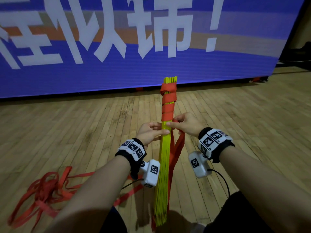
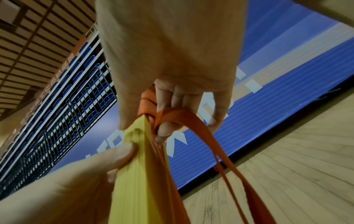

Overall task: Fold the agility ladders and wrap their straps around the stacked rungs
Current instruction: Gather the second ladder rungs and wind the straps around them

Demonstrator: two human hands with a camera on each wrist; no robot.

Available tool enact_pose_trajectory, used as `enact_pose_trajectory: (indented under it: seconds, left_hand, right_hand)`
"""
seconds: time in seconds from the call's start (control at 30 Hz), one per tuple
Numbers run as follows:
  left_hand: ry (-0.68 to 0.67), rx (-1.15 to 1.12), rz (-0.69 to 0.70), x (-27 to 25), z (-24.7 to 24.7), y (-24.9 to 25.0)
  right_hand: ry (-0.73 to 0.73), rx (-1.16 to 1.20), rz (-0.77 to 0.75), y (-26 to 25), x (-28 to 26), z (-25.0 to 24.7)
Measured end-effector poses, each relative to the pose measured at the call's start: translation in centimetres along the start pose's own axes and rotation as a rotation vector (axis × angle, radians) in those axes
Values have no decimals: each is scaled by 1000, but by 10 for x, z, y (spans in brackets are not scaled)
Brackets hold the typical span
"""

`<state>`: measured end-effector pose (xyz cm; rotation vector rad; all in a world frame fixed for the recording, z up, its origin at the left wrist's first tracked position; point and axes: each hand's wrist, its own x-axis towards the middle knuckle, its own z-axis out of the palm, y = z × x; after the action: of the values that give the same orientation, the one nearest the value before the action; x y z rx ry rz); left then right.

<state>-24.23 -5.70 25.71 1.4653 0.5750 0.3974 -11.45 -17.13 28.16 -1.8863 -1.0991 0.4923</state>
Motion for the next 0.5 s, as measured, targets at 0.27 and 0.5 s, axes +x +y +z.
enact_pose_trajectory:
  seconds: [0.27, 0.5]
  left_hand:
    - [101, 59, 44, 0, 5, 2]
    - [190, 134, 49, 3, 14, -4]
  right_hand:
    - [89, -163, 23, -4, 1, 7]
    - [100, -240, 114, 0, 5, 10]
